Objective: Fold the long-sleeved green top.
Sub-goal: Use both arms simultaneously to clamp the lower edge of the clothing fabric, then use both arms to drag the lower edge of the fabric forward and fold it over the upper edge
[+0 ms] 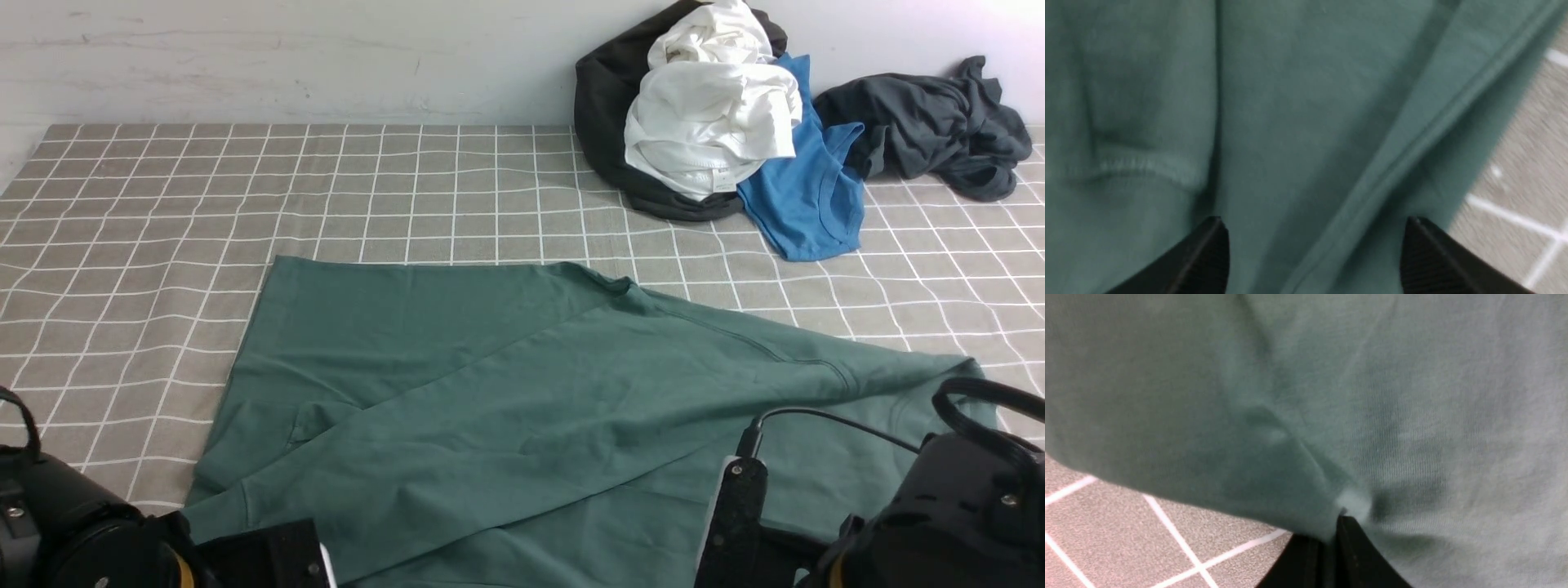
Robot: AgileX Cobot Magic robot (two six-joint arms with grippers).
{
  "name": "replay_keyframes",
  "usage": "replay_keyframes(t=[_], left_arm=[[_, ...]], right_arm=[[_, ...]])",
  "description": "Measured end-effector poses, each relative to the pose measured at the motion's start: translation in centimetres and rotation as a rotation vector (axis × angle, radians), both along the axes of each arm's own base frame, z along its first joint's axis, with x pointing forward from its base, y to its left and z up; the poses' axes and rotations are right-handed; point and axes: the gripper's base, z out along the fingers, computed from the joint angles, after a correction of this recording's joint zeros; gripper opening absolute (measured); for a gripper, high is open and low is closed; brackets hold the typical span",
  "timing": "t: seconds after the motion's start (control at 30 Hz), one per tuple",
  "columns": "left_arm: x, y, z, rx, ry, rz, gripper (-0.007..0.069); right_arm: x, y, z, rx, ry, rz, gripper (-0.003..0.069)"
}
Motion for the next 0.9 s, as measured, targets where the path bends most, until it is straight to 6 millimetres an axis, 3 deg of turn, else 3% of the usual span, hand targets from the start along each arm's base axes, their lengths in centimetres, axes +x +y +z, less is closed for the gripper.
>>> replay_keyframes(t=[0.13,0.23,0.33,0.43,0.5,0.6,0.67,0.73,0.77,0.83,0.9], left_arm=[[0.0,-0.1,-0.3,0.0,0.016,0.007,0.0459],[-0.2,0.0,-0.3,0.004,0.039,0.014,0.0316],[-0.5,-0.2,-0.3,-0.015,0.071,0.045,0.0123],[-0.6,-0.4,0.3,-0.037,0.097,0.07,0.0025],[-0.4,-0.6,1.1,-0.045,0.108,0.074,0.001],[0.7,-1.2,4.3,-0.043,0.12,0.059,0.0005],[1.1,-1.3,5.2,-0.037,0.112,0.05,0.0006],[2.6,-1.6,7.7,-0.024,0.053,0.029,0.0006],[2.8,-1.7,8.0,-0.027,0.048,0.029,0.0006],[5.0,-1.6,10.8,-0.038,-0.044,0.05,0.0013],[6.1,-1.3,11.5,-0.039,-0.068,0.071,0.0013]], right_arm=[[0.0,0.0,0.0,0.0,0.0,-0.001,0.0017],[0.0,0.0,0.0,0.001,0.001,-0.001,0.0017],[0.0,0.0,0.0,0.0,0.004,-0.004,0.0017],[0.0,0.0,0.2,-0.008,0.012,-0.005,0.0017],[0.0,0.0,0.5,-0.012,0.014,-0.007,0.0017],[0.8,0.2,2.4,-0.015,0.0,-0.019,0.0017],[1.3,0.1,3.0,-0.016,-0.006,-0.034,0.0017],[3.1,-0.2,4.7,-0.001,-0.042,-0.077,0.0017],[3.2,-0.2,4.9,0.002,-0.046,-0.075,0.0017],[5.7,-0.9,7.1,0.044,-0.108,-0.12,0.0017],[6.7,-1.4,7.9,0.057,-0.128,-0.136,0.0017]])
